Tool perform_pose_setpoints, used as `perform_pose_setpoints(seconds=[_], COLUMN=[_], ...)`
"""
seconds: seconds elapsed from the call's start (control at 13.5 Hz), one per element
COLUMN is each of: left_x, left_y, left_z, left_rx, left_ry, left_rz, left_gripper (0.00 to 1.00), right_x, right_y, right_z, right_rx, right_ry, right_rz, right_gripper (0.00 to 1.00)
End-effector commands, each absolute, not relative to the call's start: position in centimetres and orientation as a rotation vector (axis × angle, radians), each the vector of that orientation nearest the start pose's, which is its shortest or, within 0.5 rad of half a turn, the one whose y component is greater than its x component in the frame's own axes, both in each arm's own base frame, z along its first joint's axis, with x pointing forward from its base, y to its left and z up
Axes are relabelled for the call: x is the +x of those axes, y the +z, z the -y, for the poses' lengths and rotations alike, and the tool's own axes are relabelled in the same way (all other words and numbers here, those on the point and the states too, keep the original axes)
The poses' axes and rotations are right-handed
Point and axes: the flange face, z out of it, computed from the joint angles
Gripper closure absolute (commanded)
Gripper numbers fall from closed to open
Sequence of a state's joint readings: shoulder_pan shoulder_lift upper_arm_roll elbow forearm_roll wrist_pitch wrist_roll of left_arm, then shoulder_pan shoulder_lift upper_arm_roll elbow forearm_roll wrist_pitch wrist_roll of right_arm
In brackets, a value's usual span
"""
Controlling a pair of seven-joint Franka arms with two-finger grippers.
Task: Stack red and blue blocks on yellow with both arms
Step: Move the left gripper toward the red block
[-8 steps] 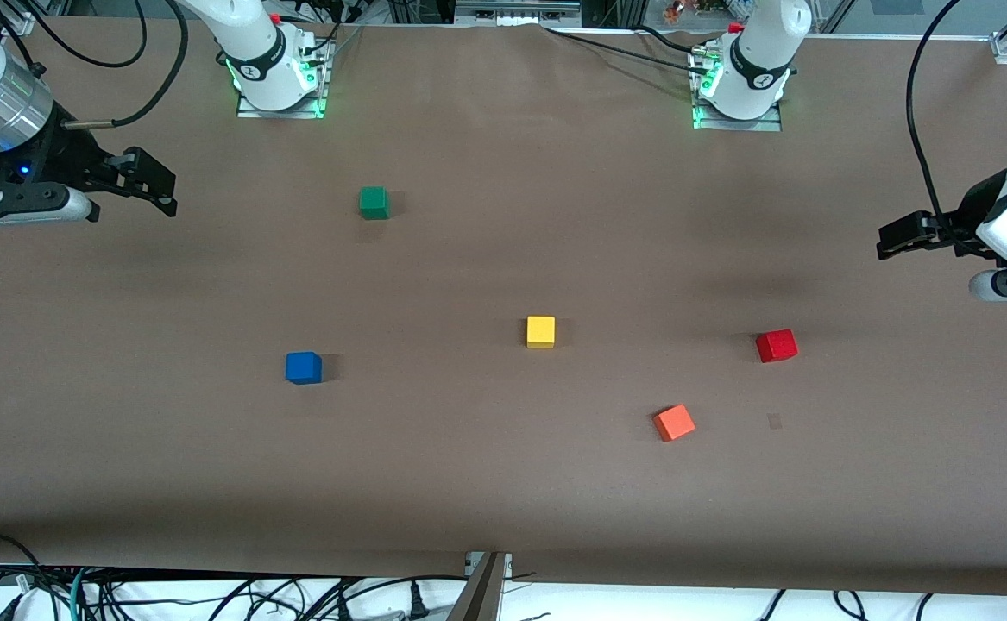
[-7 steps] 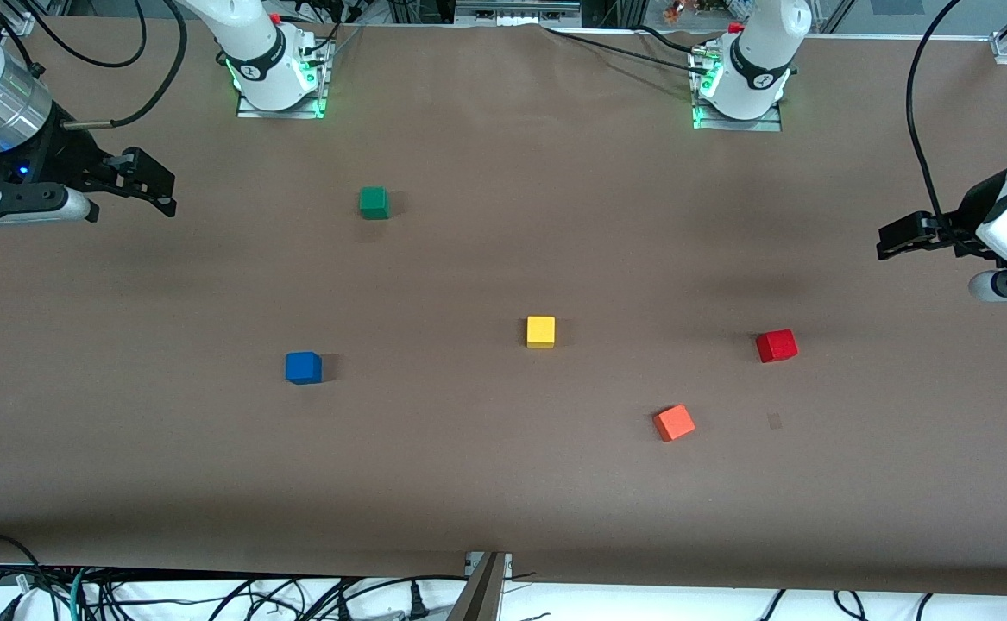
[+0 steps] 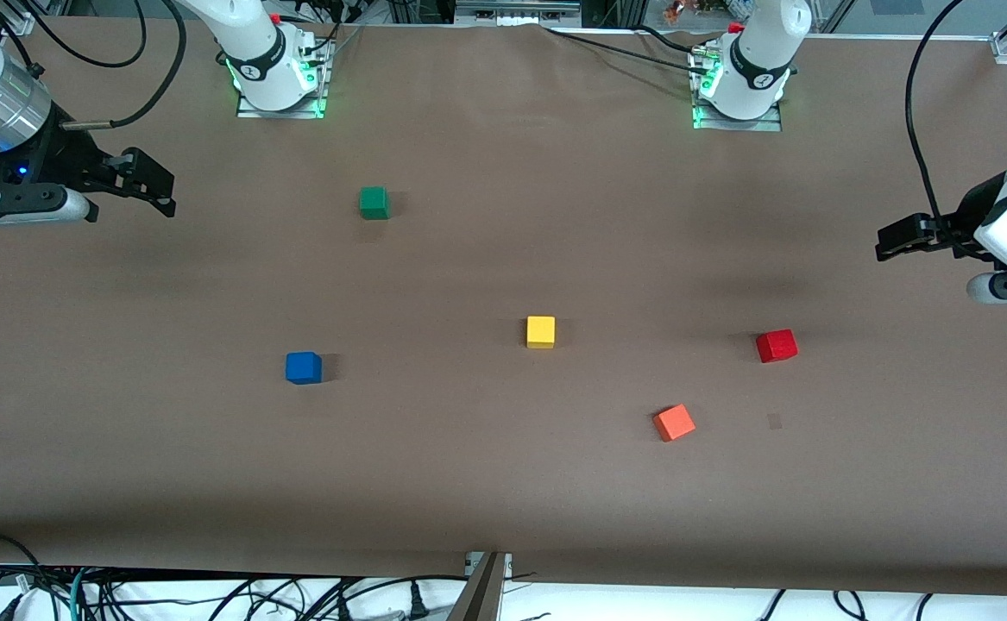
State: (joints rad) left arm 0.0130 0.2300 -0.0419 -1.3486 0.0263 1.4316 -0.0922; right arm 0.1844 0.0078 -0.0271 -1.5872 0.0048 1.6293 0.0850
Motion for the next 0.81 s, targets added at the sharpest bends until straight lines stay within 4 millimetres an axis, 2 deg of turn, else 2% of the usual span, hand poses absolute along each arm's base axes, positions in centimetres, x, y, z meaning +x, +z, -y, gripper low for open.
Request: perform_pose_setpoints(seconds=[0.0,0.22,0.37,0.59,0.74], left_x=[62.0,64.2,65.6,66.9,67.0], left_y=[57.1,51.1,47.8,42.5,38.2], left_z=[0.4,0.1,0.1,-1.0,-1.3], left_rx=[-3.118,-3.104,-3.108,-3.109,-3.117], left_ry=[0.251,0.372,0.332,0.359,0.351], left_rz=[0.072,0.075,0.09,0.122,0.132], left_gripper=[0.0,0.0,0.0,0.0,0.0], right_x=[55.7,55.7,55.7,55.7,55.7], right_y=[62.2,62.2,62.2,62.2,62.2], right_z=[-8.8,-8.7,-8.7,-8.8,-8.7], right_rx=[-3.137,-3.135,-3.135,-3.135,-3.135], right_ry=[-0.045,-0.045,-0.045,-0.047,-0.047], right_rz=[0.087,0.084,0.084,0.086,0.084], right_gripper=[0.0,0.0,0.0,0.01,0.0])
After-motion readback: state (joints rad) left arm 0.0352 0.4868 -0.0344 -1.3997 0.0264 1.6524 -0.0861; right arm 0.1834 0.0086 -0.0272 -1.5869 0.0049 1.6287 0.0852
